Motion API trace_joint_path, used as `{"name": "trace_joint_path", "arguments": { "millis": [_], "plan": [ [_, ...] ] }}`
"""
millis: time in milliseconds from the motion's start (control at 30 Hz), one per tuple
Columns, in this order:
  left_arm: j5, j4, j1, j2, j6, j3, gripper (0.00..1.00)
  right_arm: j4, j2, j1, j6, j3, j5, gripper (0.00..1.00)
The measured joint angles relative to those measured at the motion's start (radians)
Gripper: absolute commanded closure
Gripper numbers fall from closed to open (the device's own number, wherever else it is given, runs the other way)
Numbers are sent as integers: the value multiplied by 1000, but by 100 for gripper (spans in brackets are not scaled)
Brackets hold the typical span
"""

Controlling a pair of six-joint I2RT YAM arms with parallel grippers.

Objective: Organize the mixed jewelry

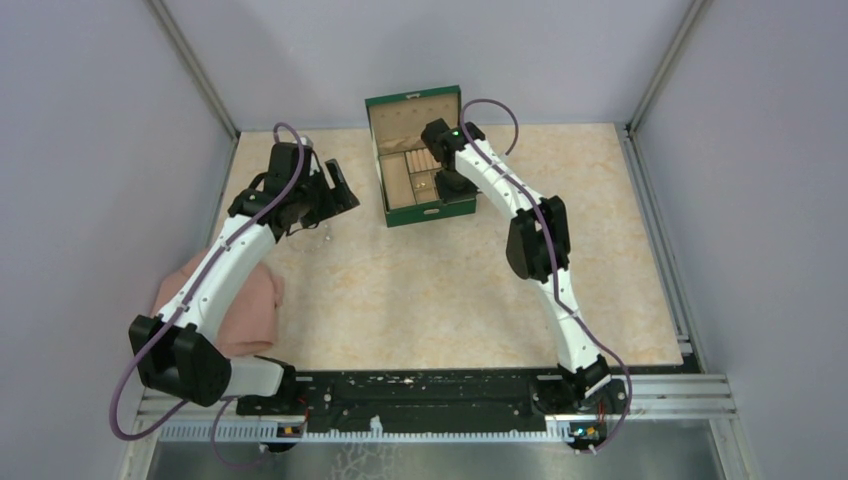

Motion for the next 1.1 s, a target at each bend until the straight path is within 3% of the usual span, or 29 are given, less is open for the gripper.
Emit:
{"name": "trace_joint_path", "arguments": {
  "millis": [1100],
  "plan": [
    [-4, -5, 0, -3, 0, -14, 19, 29, 0, -18, 41, 0, 50, 100]
  ]
}}
